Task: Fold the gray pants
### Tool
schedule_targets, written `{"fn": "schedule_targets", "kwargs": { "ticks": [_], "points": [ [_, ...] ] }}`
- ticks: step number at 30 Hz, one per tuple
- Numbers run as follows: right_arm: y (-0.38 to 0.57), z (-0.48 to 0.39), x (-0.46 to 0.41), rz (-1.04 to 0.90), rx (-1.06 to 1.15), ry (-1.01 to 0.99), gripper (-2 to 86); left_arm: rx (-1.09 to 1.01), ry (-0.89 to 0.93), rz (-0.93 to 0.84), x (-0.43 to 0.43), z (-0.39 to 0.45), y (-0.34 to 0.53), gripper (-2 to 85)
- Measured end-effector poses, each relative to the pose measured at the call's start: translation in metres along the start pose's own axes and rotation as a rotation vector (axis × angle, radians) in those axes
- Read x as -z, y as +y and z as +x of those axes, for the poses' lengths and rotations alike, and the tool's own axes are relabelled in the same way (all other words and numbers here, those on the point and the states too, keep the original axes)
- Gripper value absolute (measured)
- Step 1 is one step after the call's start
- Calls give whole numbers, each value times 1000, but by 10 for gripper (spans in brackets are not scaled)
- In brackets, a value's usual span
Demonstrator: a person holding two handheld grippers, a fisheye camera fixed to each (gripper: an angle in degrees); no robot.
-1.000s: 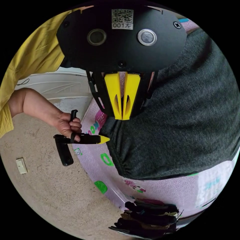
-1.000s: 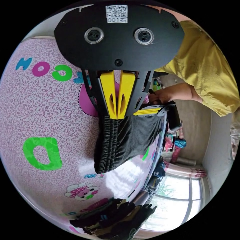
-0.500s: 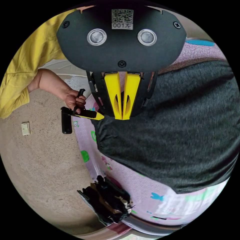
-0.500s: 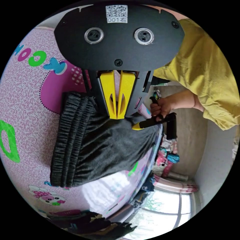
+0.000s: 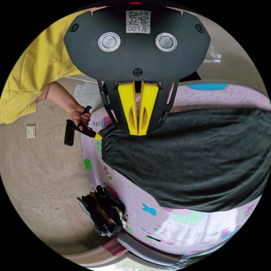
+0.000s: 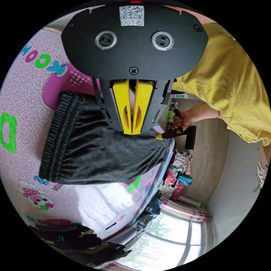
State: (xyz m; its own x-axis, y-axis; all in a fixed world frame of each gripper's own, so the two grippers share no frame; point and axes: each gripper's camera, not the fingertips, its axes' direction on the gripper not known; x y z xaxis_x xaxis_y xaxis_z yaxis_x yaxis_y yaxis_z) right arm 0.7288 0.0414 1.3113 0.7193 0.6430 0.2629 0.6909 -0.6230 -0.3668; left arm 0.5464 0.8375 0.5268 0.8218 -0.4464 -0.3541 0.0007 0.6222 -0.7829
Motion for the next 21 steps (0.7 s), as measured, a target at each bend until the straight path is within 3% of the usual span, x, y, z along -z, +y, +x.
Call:
{"fn": "schedule_targets", "kwargs": {
  "ticks": [7, 12, 21],
  "points": [
    [-22, -51, -75, -102, 102, -105, 4, 246, -11, 191, 121, -47, 76, -13],
    [-31, -105, -159, -206, 204, -152, 6, 332, -105, 199, 191, -85, 131, -13],
    [-49, -238, -347, -231, 366, -153, 6, 257, -147, 223, 334, -164, 225, -14]
  ]
}}
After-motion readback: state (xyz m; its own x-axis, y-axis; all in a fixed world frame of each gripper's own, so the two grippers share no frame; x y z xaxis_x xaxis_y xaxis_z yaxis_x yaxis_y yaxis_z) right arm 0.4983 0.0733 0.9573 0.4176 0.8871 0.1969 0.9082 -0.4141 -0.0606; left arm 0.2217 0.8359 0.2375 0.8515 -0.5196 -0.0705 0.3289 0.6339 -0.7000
